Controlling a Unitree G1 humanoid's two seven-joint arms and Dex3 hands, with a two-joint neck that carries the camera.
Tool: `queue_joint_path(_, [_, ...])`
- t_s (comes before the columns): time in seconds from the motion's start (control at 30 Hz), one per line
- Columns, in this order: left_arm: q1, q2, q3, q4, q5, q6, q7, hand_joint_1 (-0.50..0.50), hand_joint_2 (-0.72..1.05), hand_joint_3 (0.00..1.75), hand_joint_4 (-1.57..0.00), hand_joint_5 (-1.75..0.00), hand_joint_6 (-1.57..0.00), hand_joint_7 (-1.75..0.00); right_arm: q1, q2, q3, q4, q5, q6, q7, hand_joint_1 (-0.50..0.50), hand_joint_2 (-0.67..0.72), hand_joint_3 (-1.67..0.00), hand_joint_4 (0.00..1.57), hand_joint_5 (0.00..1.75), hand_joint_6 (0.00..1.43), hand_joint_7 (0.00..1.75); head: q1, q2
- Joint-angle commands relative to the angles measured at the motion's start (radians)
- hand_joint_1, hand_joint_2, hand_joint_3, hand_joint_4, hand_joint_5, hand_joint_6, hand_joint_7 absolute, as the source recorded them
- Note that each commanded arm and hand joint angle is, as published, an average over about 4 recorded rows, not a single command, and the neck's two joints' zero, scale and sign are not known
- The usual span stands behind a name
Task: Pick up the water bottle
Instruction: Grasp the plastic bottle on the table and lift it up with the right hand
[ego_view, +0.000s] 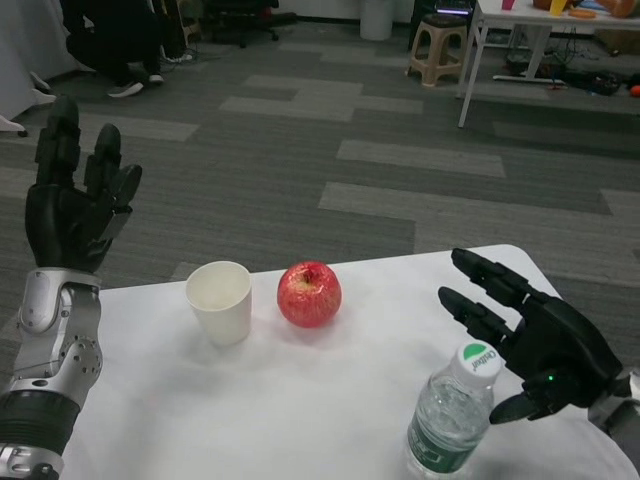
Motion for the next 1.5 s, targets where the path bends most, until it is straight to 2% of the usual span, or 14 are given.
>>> queue_joint_path(0.03, [-0.015,0.012,0.008,0.001,-0.003,0.0,-0.001,-0.5,1.05,0.04,0.0,-0.1,0.0,0.0,-0.009,-0.03,0.019,-0.034,-0.038,0.009,0.004,-0.38,-0.16,-0.18,0.0,0.0,0.0,0.07,-0.076,-0.002])
queue_joint_path(0.1, [-0.017,0.012,0.008,0.001,-0.003,0.0,-0.001,-0.5,1.05,0.07,0.0,-0.1,0.0,0.0,-0.009,-0.035,0.029,-0.054,-0.065,0.024,0.005,-0.38,-0.16,-0.22,0.0,0.0,0.0,0.07,-0.135,-0.006])
queue_joint_path(0.2, [-0.018,0.01,0.006,0.003,-0.003,0.0,-0.001,-0.5,1.05,0.04,0.0,-0.1,0.0,0.0,-0.01,-0.034,0.041,-0.082,-0.09,0.041,0.006,-0.38,-0.16,-0.22,0.0,0.0,0.0,0.07,-0.152,-0.02])
queue_joint_path(0.43, [-0.032,0.013,-0.006,0.004,-0.001,0.0,-0.001,-0.5,1.05,0.09,0.0,-0.1,0.0,0.0,-0.026,-0.038,0.089,-0.16,-0.122,0.072,0.008,-0.38,-0.22,-0.24,0.0,0.0,0.0,0.07,-0.116,-0.055])
queue_joint_path(0.57, [-0.036,0.017,-0.011,0.004,-0.002,0.003,-0.001,-0.5,1.05,0.09,0.0,-0.1,0.0,0.0,-0.031,-0.039,0.105,-0.163,-0.122,0.072,0.01,-0.38,-0.22,-0.24,0.0,0.0,0.0,0.07,-0.106,-0.067])
queue_joint_path(0.87, [-0.035,0.02,-0.015,0.004,-0.001,0.009,-0.001,-0.5,1.05,0.09,0.0,-0.1,0.0,0.0,-0.044,-0.066,0.168,-0.174,-0.149,0.11,0.01,-0.38,-0.22,-0.24,0.0,0.0,0.0,0.07,-0.098,-0.076])
queue_joint_path(1.07, [-0.035,0.02,-0.015,0.003,-0.001,0.011,0.0,-0.5,1.05,0.02,0.0,-0.1,0.0,0.0,-0.066,-0.073,0.24,-0.167,-0.16,0.152,0.013,-0.38,-0.22,-0.24,0.0,0.0,0.0,0.07,-0.103,-0.078])
queue_joint_path(1.17, [-0.035,0.02,-0.019,0.003,-0.001,0.014,-0.001,-0.5,1.05,0.04,0.0,-0.1,0.0,0.0,-0.078,-0.076,0.284,-0.166,-0.175,0.161,0.013,-0.38,-0.22,-0.24,0.0,0.0,0.0,0.07,-0.096,-0.082])
queue_joint_path(1.3, [-0.035,0.02,-0.019,0.002,0.003,0.02,0.001,-0.5,1.05,0.07,0.0,-0.1,0.0,0.0,-0.086,-0.074,0.329,-0.184,-0.203,0.17,0.013,-0.42,-0.22,-0.24,0.0,0.0,0.0,0.07,-0.096,-0.085])
queue_joint_path(1.5, [-0.037,0.021,-0.019,0.002,0.004,0.024,0.001,-0.5,1.05,0.04,0.0,-0.1,0.0,0.0,-0.093,-0.055,0.379,-0.179,-0.213,0.186,0.014,-0.42,-0.24,-0.26,0.0,0.0,0.0,0.07,-0.095,-0.088])
